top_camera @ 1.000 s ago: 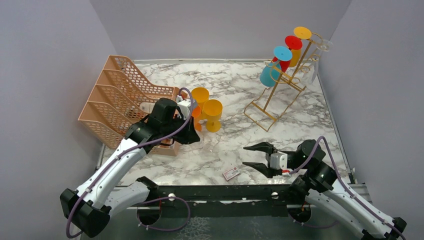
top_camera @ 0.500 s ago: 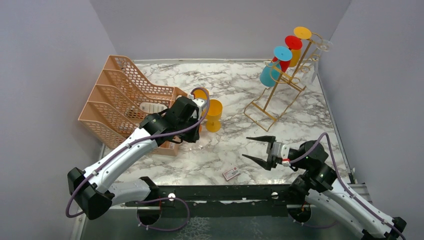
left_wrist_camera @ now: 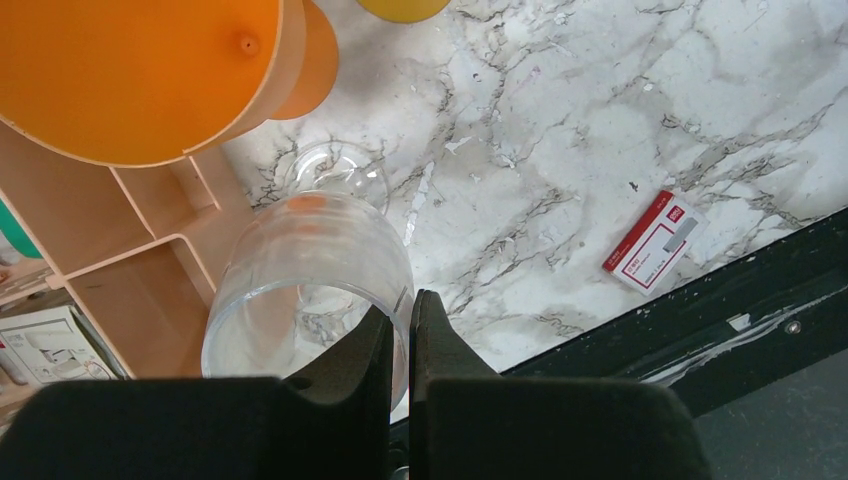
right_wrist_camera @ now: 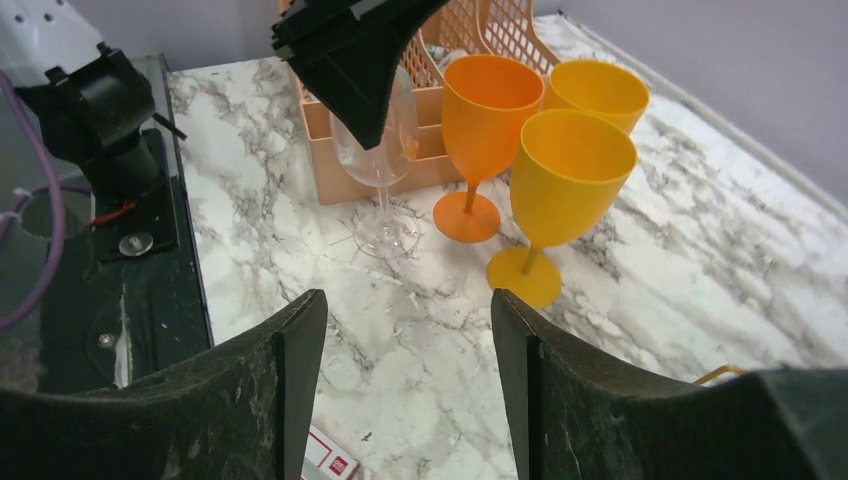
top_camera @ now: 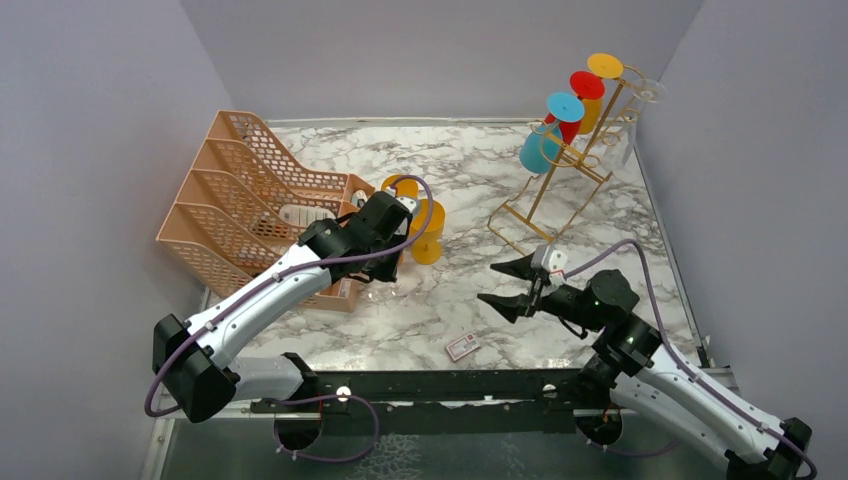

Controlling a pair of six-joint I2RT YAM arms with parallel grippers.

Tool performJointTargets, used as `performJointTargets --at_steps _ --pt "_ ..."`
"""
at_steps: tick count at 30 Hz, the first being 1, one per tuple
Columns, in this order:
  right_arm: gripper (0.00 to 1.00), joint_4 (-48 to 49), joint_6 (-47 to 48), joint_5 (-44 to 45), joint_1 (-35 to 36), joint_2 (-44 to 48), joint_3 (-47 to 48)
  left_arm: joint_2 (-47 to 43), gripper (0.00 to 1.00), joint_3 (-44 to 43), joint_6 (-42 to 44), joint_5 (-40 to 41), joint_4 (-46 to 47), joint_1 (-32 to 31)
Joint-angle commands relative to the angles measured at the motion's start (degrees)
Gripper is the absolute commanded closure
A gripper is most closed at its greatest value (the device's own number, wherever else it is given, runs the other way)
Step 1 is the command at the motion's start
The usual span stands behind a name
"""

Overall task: Take the wine glass off the wine glass rack
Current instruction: Place the wine glass at the center of the board.

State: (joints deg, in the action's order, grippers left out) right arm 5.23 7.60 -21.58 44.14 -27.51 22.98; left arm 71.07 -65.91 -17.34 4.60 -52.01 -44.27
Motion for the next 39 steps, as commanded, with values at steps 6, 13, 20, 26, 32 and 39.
performJointTargets --at_steps 6,13,20,26,32,39 --pt "0.36 -3.66 -16.99 11.06 -0.15 -10.00 6.59 0.43 1.00 -1.96 0.63 0.96 0.60 -0.21" --pt "0.46 -5.70 -16.59 9.14 -0.11 -15.05 9.07 -0.70 0.98 -1.30 -0.16 -0.09 0.71 -0.11" --pt "0.46 -5.49 -16.26 11.09 -0.11 -14.55 8.82 1.48 0.91 -2.18 -0.50 1.80 0.77 -0.09" --pt "0.46 -6.29 -16.12 12.50 -0.11 -13.66 7.84 1.28 0.74 -4.36 -0.08 2.17 0.57 -0.11" --pt "0.45 -6.81 -16.38 14.49 -0.11 -13.10 7.90 1.57 0.58 -5.81 0.20 3.57 -0.39 -0.10" --pt "0.38 -7.12 -17.58 17.96 -0.15 -12.97 7.66 0.29 0.42 -9.00 0.12 3.93 -0.91 -0.11"
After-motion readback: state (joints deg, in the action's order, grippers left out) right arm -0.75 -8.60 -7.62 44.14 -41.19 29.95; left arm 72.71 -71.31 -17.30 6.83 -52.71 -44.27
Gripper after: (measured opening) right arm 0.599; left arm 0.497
